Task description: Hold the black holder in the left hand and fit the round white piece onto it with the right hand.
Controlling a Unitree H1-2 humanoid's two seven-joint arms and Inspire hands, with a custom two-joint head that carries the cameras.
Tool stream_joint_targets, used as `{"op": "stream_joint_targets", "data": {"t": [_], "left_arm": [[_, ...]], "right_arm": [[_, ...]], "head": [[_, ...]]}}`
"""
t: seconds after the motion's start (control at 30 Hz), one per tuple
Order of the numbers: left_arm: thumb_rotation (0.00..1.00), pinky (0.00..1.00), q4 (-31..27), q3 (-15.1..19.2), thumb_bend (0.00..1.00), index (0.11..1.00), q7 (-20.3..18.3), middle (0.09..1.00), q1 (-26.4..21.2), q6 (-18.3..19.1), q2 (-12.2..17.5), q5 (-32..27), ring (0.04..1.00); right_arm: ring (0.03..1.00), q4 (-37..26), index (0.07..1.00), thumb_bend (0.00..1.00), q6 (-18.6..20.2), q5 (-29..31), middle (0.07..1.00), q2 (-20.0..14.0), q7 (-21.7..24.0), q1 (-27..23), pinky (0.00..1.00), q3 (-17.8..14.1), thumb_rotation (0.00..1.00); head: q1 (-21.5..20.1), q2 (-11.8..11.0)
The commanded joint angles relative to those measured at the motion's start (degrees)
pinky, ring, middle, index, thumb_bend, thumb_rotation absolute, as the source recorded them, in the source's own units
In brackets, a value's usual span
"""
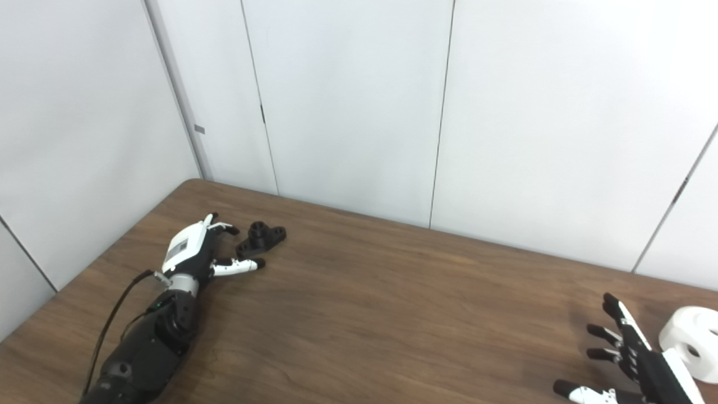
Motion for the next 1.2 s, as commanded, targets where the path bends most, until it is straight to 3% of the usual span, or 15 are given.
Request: {"op": "stream_joint_targets", "data": {"t": [0.0, 0.43, 1.03, 1.17], "left_arm": [[0.40, 1.00, 0.0, -0.1, 0.96, 0.767, 1.3, 1.000, -2.5, -0.6, 1.0, -0.2, 1.000], [0.38, 1.00, 3.1, -0.7, 0.95, 0.780, 2.4, 1.000, -2.7, -0.6, 1.0, -1.1, 1.000], [0.35, 1.00, 7.3, -1.0, 0.95, 0.760, 3.3, 1.000, -3.8, -5.1, -0.7, -5.1, 1.000], [0.29, 1.00, 6.8, -1.1, 0.92, 0.748, 2.6, 1.000, -3.7, -5.2, -1.1, -6.0, 1.000]], "right_arm": [[0.868, -2.4, 0.985, 0.79, -1.7, 0.5, 0.984, -1.1, 0.3, -1.5, 0.73, -0.4, 0.20], [0.851, -3.4, 0.985, 0.79, -1.2, -0.1, 0.977, -1.6, 0.1, -0.8, 0.72, -0.7, 0.20], [0.852, -4.0, 0.979, 0.79, -1.6, -0.3, 0.974, -2.0, 0.0, -0.3, 0.72, -0.8, 0.22], [0.851, -3.8, 0.981, 0.79, -1.6, -0.2, 0.975, -2.2, 0.0, -0.3, 0.71, -0.8, 0.23]], "head": [[0.1, 0.1], [-0.4, 0.5], [-1.0, 1.3], [-1.0, 1.3]]}}
